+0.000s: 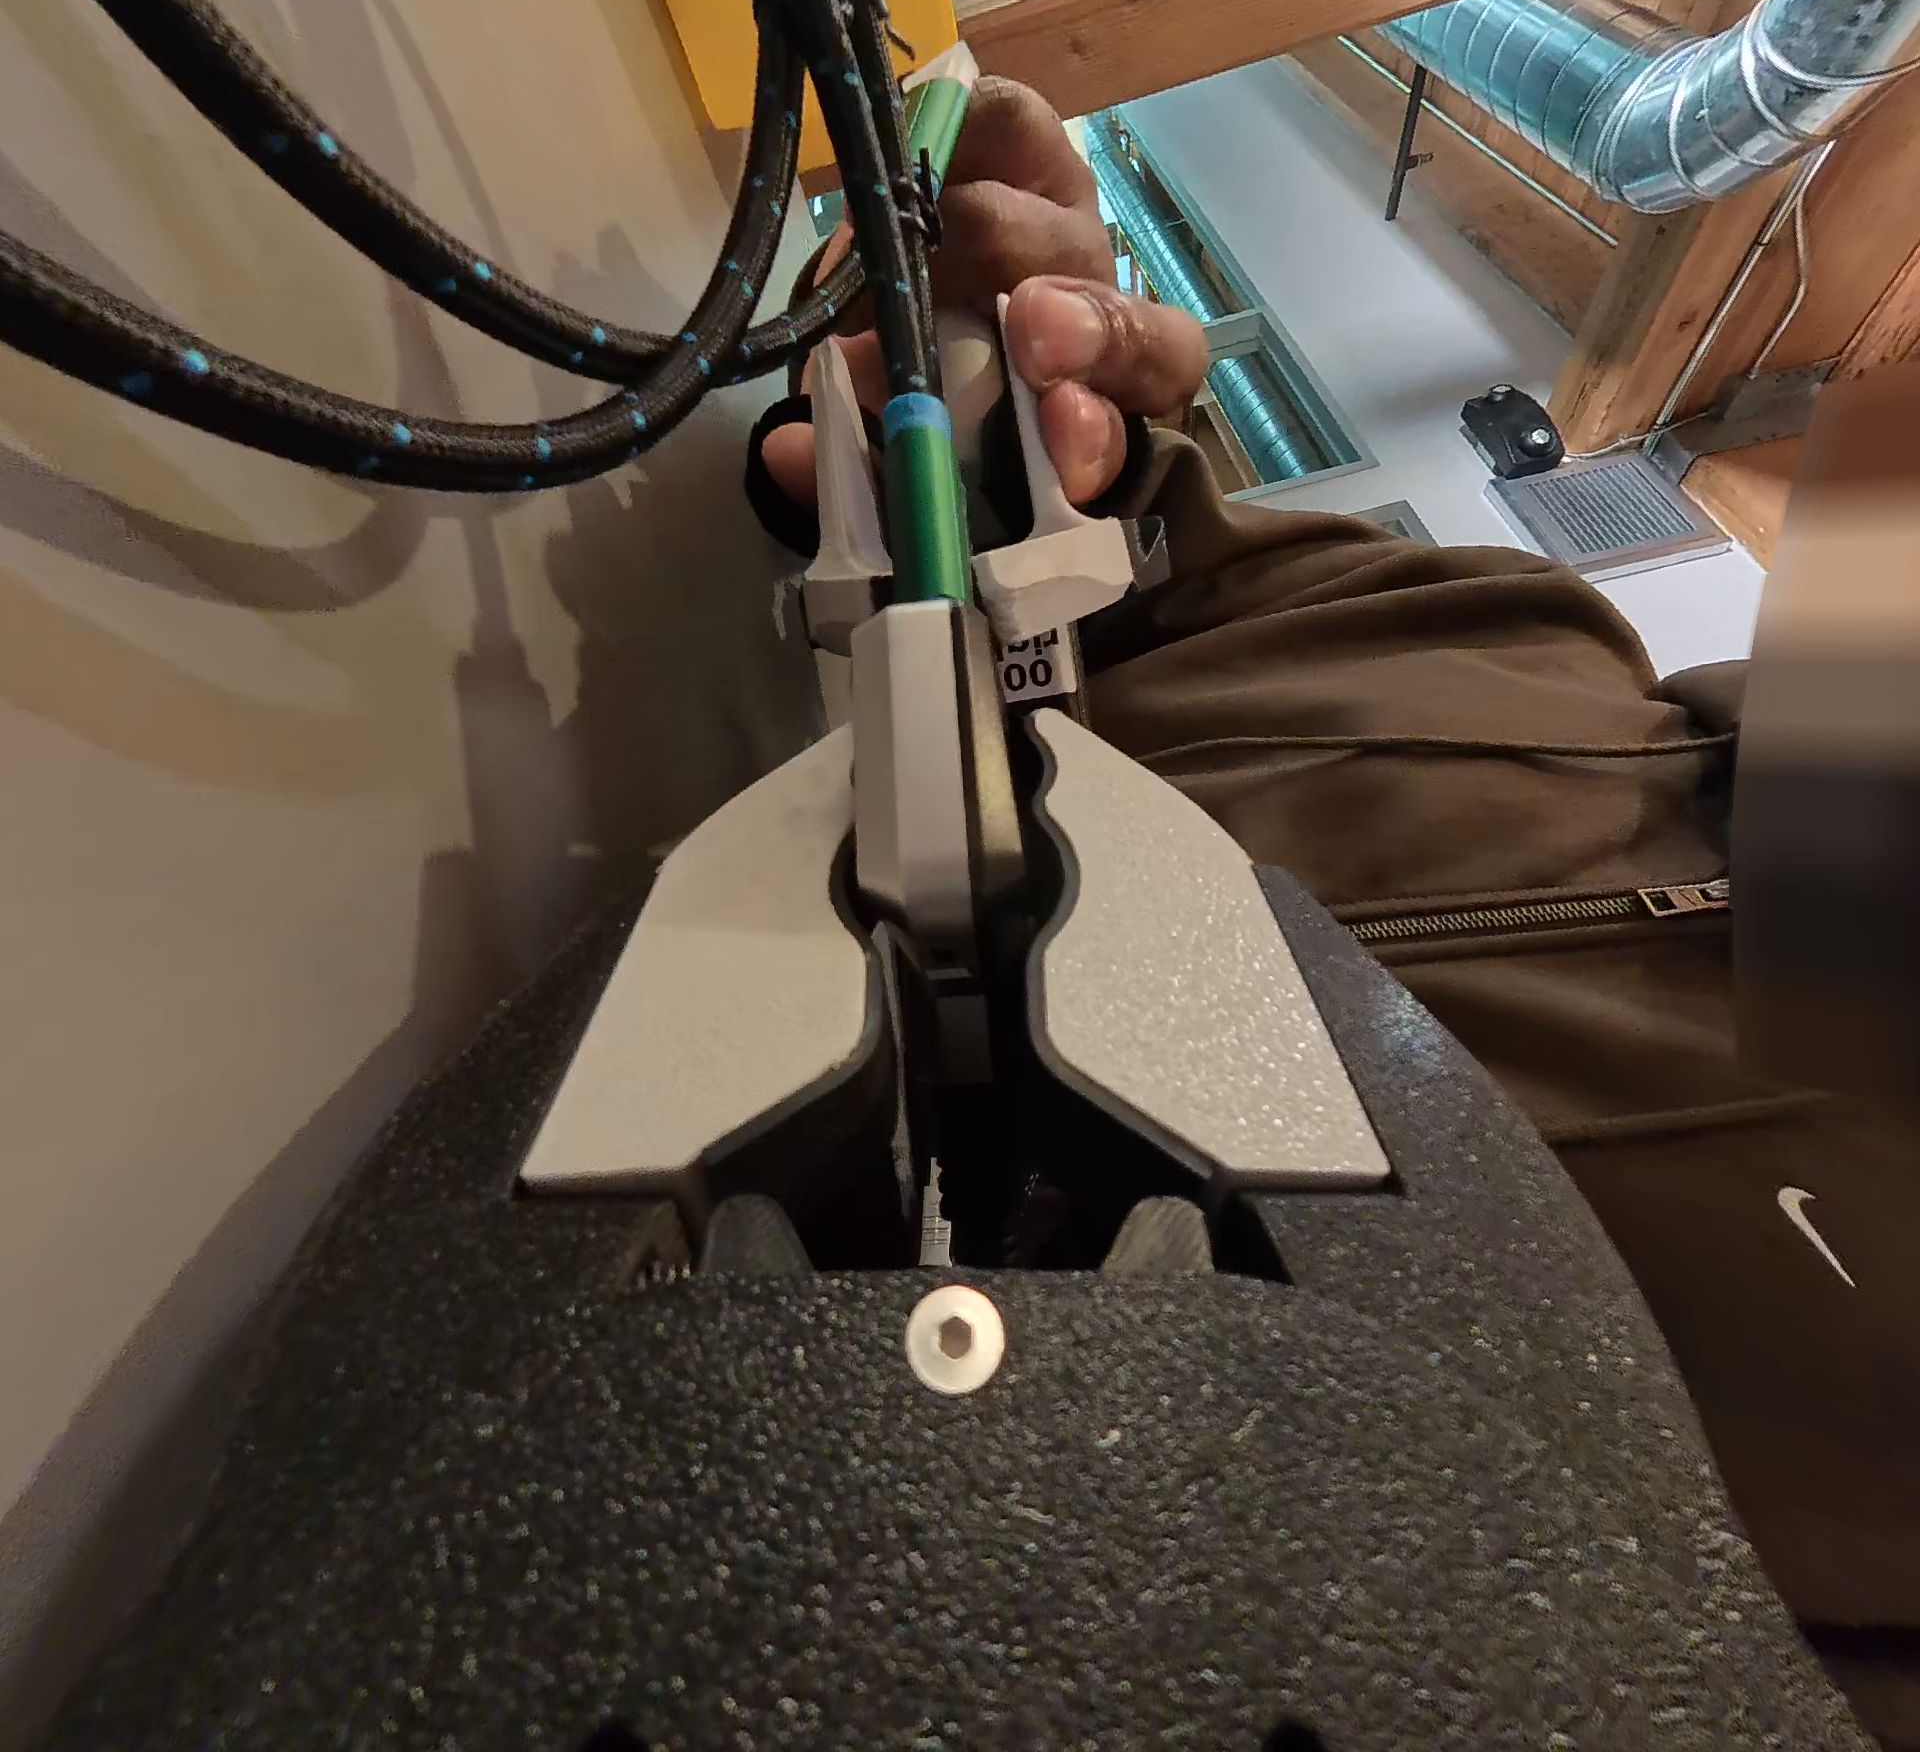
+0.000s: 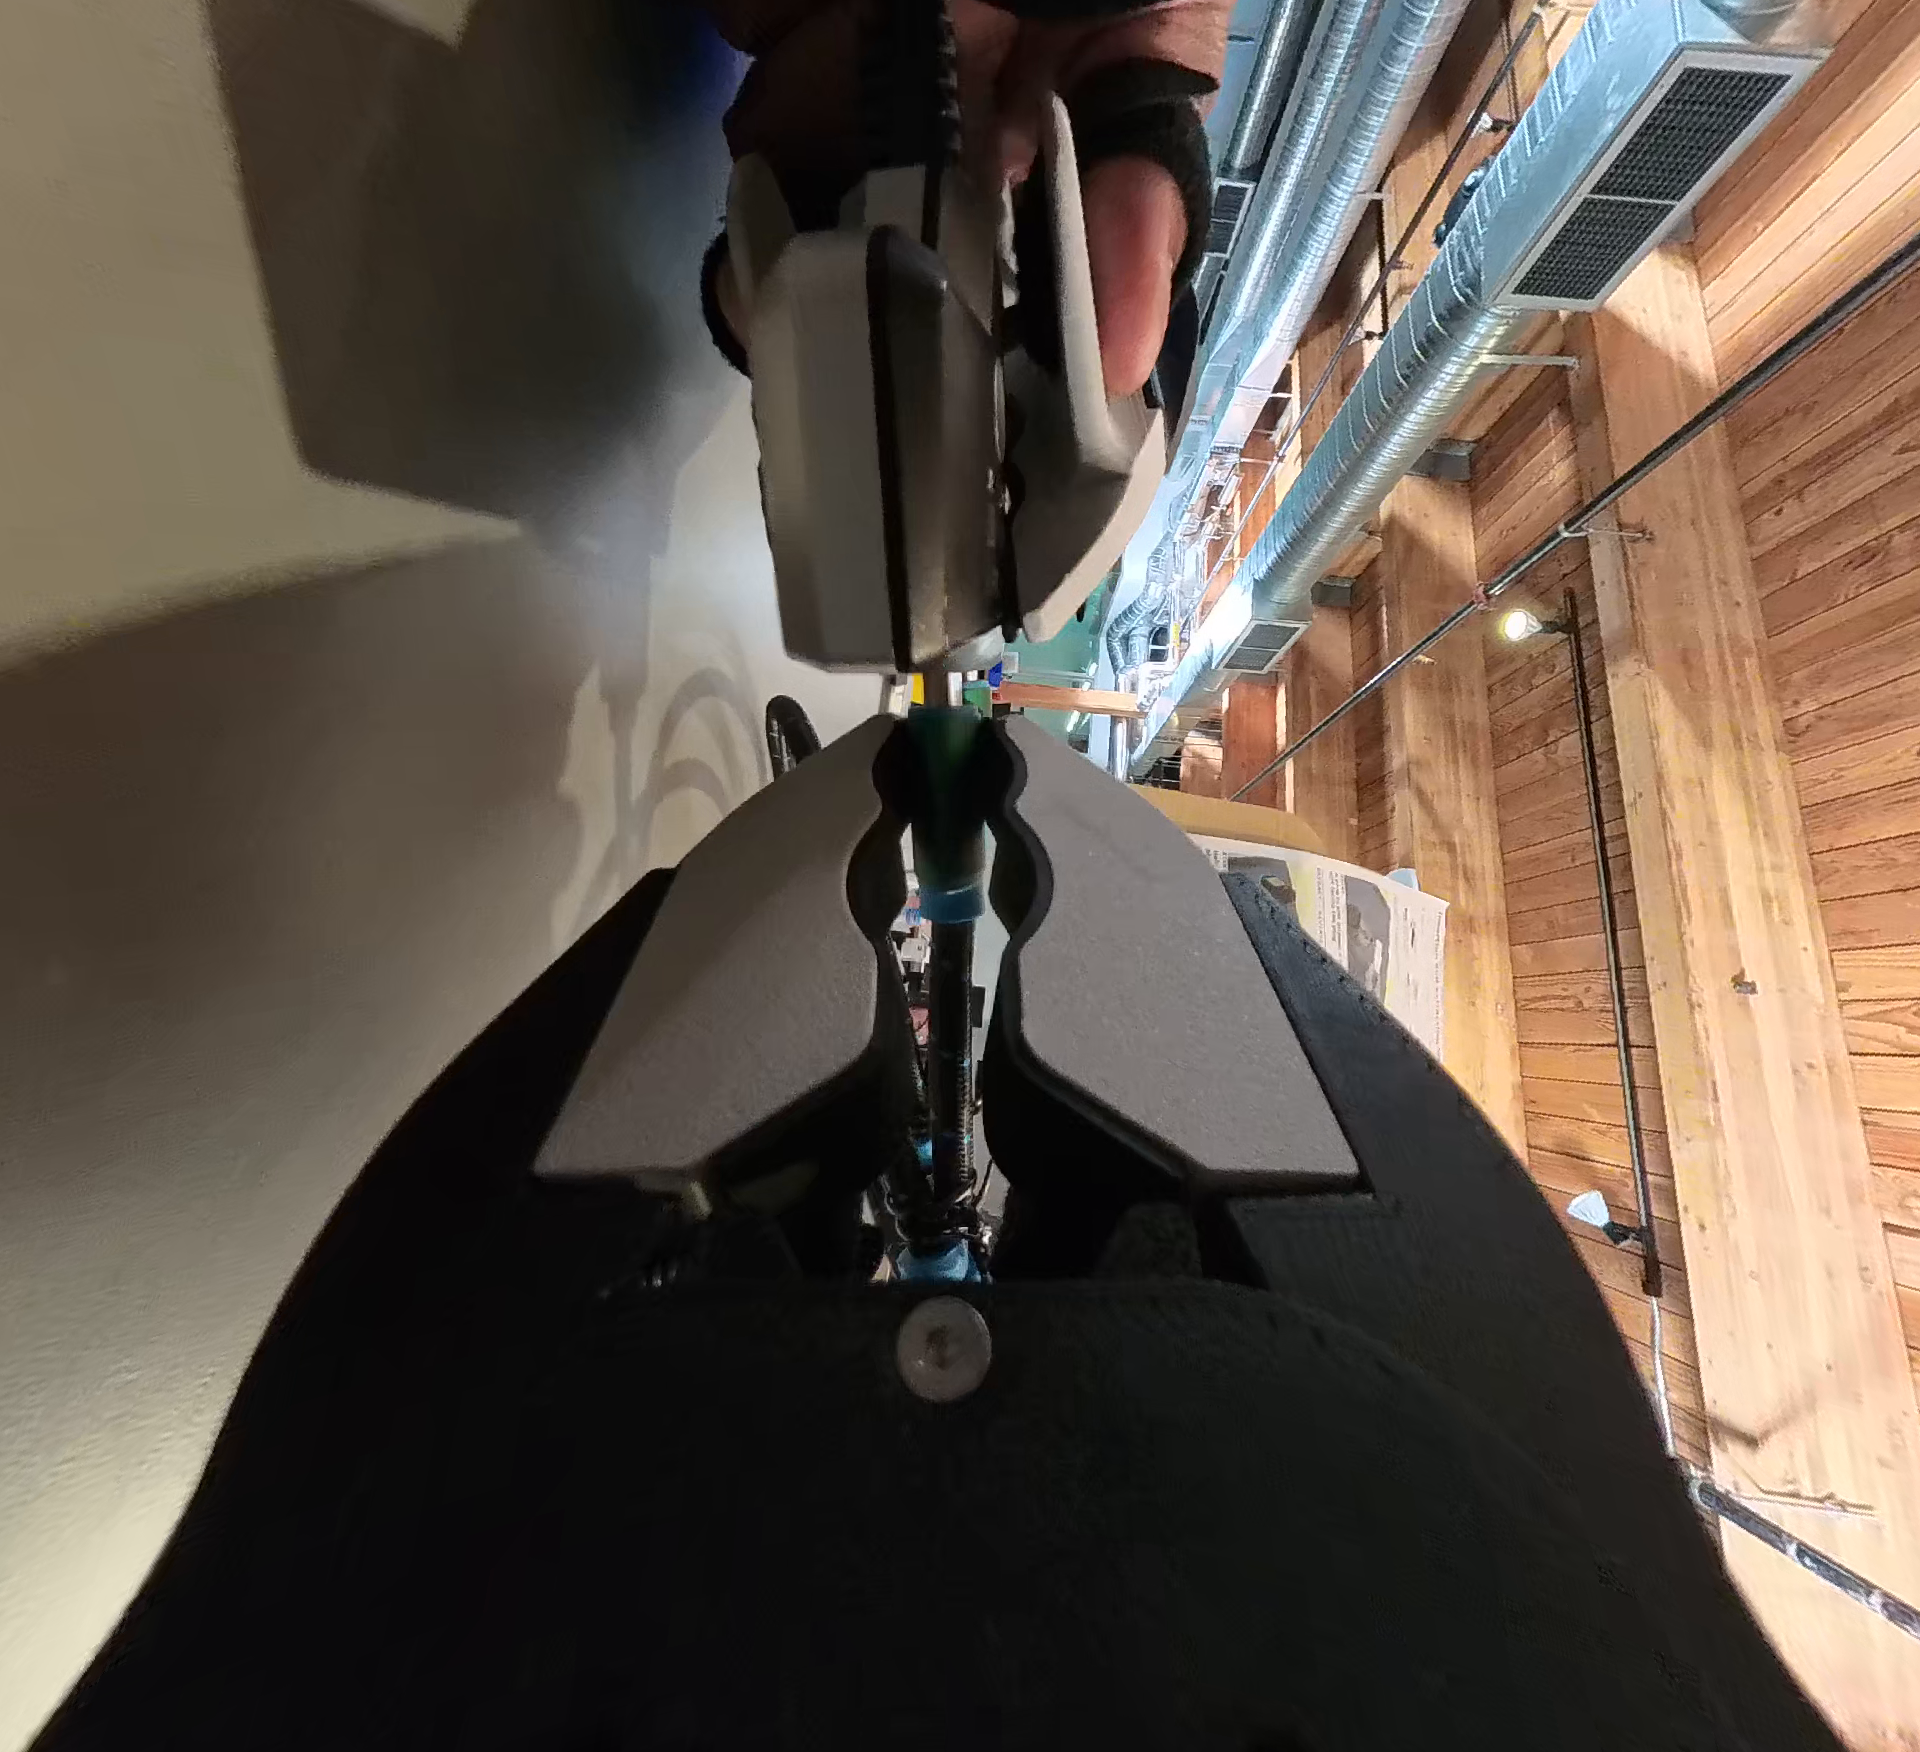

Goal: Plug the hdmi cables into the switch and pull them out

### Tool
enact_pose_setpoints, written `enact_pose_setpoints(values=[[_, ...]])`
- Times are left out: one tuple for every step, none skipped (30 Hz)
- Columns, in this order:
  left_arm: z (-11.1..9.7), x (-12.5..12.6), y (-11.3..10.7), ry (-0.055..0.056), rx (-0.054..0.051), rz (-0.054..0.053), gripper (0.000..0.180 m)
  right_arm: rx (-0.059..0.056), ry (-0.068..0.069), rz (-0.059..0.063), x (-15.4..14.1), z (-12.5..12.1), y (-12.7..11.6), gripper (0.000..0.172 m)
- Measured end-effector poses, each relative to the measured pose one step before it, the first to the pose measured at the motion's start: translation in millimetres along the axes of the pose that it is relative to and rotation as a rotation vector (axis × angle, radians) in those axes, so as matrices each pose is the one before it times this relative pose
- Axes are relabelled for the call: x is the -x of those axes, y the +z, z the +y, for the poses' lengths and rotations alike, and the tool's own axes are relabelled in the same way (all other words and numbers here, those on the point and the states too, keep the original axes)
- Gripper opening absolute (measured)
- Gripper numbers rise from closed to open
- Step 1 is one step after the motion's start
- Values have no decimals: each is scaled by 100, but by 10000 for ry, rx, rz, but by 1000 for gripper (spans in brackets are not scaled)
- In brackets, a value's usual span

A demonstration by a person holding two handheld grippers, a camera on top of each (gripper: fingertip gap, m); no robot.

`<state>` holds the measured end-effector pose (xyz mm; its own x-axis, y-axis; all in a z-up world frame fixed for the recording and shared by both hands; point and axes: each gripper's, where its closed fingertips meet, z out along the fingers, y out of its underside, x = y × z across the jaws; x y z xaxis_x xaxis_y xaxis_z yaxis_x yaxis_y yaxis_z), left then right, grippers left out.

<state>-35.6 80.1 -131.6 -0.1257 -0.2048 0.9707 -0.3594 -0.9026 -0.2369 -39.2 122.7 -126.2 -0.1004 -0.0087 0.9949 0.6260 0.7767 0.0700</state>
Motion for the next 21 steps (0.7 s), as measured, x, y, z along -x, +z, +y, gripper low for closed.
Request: enact_pose_setpoints(values=[[57,68,82,4,56,-44,23,-43,10,-20,87,12,-101,13],[65,63,58,-14,49,-30,23,-29,8,-33,71,11,-104,13],[107,111,-150,-15,48,-73,23,192,31,-56,72,445,-178,12],[-127,438,-1089,-12,-270,-311,23,638,324,-138,125,1933,-385,12],[-666,-429,-1497,-64,-764,325,22,673,352,-23,-46,2979,-693,12],[-324,-448,-1131,105,-376,198,22,494,65,118,-368,2860,-918,12],[218,209,-518,111,123,-264,23,286,-98,41,-529,1941,-860,11],[257,334,44,-19,208,-228,22,199,-91,-65,-441,1103,-608,11],[234,77,422,43,260,-70,23,87,-52,-44,-359,447,-451,11],[257,153,470,133,260,-169,23,26,-102,44,-402,9,-479,11],[254,225,276,52,174,-180,23,85,-136,170,-651,-175,-567,11],[179,232,38,61,50,-204,23,108,-39,283,-1031,-218,-690,11],[50,193,-110,29,-81,-175,23,153,92,330,-1358,-86,-786,11],[23,117,-170,-11,-120,-96,23,254,135,363,-1617,223,-825,11],[9,-85,-159,35,-88,40,22,360,141,381,-1792,623,-824,11],[-32,-187,-92,81,-65,95,23,469,158,364,-1864,1081,-798,11],[-35,-102,-22,49,-26,43,22,548,178,287,-1784,1548,-741,11],[12,85,29,-4,14,-52,22,619,164,148,-1494,1999,-635,11],[27,145,70,-18,38,-97,22,660,122,1,-1086,2366,-538,11],[58,130,102,-17,55,-83,22,652,68,-191,-533,2614,-436,11],[62,108,111,-3,58,-76,23,653,48,-440,140,2743,-331,11]])
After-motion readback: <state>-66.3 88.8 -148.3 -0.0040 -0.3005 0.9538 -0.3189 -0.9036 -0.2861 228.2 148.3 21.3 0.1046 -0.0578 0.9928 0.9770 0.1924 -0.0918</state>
